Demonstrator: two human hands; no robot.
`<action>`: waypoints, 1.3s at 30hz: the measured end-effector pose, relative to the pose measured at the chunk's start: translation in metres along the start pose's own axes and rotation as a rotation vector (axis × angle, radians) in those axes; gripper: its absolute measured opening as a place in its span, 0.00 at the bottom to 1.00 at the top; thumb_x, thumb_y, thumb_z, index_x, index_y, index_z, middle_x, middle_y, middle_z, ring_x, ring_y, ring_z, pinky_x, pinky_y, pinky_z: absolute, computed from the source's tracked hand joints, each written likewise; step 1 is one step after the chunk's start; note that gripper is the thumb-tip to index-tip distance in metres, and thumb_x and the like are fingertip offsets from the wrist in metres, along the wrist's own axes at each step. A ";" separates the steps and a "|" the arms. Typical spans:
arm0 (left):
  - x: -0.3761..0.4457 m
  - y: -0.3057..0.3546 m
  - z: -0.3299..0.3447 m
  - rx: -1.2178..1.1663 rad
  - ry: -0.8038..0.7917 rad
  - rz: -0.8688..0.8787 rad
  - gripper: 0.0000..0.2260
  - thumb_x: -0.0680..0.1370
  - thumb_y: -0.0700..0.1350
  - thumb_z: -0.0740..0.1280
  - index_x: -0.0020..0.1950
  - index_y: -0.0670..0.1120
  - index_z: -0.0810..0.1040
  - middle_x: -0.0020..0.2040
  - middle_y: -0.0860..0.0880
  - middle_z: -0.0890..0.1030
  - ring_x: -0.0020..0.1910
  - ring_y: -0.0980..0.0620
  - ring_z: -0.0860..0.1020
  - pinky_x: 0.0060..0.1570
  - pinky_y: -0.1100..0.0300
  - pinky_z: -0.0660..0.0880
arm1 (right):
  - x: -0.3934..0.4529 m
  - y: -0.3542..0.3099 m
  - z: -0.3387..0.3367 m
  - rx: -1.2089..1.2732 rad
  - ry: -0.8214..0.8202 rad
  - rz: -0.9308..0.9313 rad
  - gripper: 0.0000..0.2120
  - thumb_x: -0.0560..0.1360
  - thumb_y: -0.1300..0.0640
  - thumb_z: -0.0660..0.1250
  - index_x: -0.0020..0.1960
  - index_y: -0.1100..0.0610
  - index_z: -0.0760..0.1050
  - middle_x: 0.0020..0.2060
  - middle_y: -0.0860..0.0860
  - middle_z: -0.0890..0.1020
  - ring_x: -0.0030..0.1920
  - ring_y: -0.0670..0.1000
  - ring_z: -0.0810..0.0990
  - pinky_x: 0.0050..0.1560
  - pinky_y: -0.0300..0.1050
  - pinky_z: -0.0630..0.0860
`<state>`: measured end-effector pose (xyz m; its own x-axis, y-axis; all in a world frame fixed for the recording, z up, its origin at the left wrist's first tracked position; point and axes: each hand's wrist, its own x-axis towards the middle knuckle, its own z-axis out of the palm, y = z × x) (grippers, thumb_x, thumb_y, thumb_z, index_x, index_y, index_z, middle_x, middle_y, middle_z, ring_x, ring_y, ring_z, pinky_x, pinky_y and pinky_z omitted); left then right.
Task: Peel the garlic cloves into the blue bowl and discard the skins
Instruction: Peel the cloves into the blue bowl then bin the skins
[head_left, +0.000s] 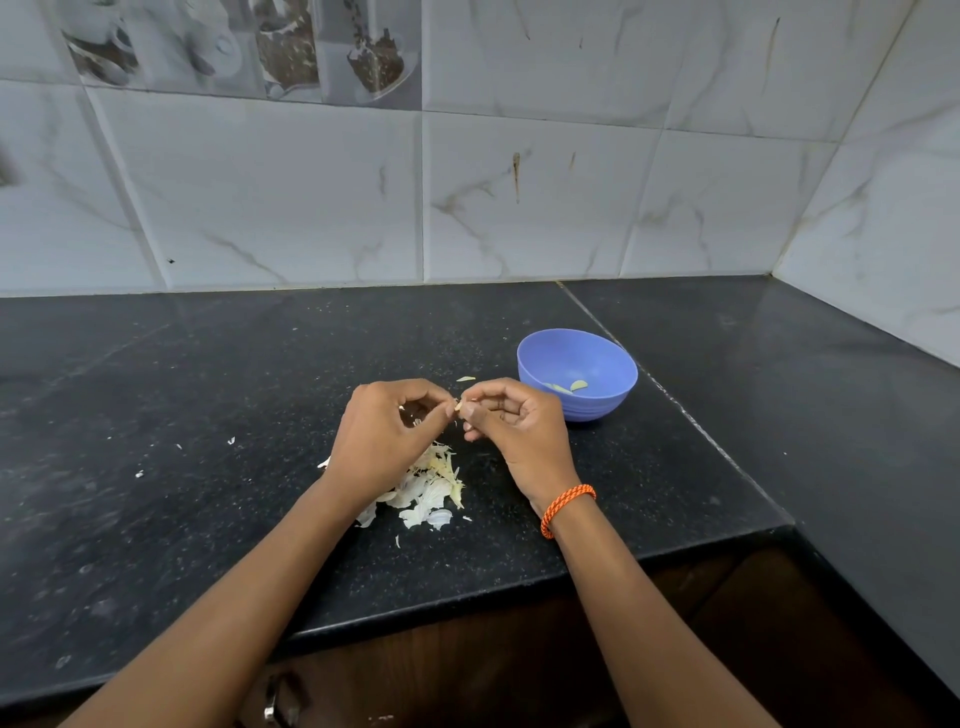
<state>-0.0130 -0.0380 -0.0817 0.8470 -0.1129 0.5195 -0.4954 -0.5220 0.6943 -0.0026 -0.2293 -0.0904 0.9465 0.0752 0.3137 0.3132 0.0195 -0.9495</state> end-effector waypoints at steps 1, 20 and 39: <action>-0.001 0.000 0.000 -0.004 -0.005 -0.006 0.03 0.82 0.47 0.75 0.52 0.54 0.90 0.44 0.60 0.88 0.43 0.54 0.87 0.46 0.45 0.84 | 0.000 0.000 0.000 -0.009 0.002 -0.004 0.05 0.78 0.66 0.76 0.53 0.61 0.85 0.45 0.57 0.88 0.44 0.55 0.88 0.46 0.49 0.86; -0.001 0.003 0.007 0.142 0.086 -0.035 0.04 0.75 0.55 0.70 0.42 0.57 0.82 0.38 0.59 0.84 0.36 0.55 0.82 0.37 0.53 0.80 | -0.004 -0.003 0.003 -0.107 0.007 -0.047 0.03 0.77 0.62 0.78 0.49 0.59 0.84 0.43 0.53 0.88 0.41 0.52 0.86 0.38 0.43 0.81; -0.001 0.000 0.011 0.199 0.003 0.017 0.06 0.74 0.54 0.68 0.39 0.55 0.75 0.32 0.56 0.78 0.33 0.53 0.76 0.33 0.58 0.71 | 0.000 0.003 -0.001 0.080 -0.131 -0.027 0.03 0.79 0.70 0.72 0.52 0.69 0.83 0.40 0.59 0.85 0.39 0.53 0.82 0.44 0.46 0.82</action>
<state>-0.0116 -0.0468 -0.0875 0.8380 -0.1213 0.5320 -0.4619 -0.6768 0.5732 -0.0016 -0.2301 -0.0935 0.9178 0.2032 0.3412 0.3265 0.1028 -0.9396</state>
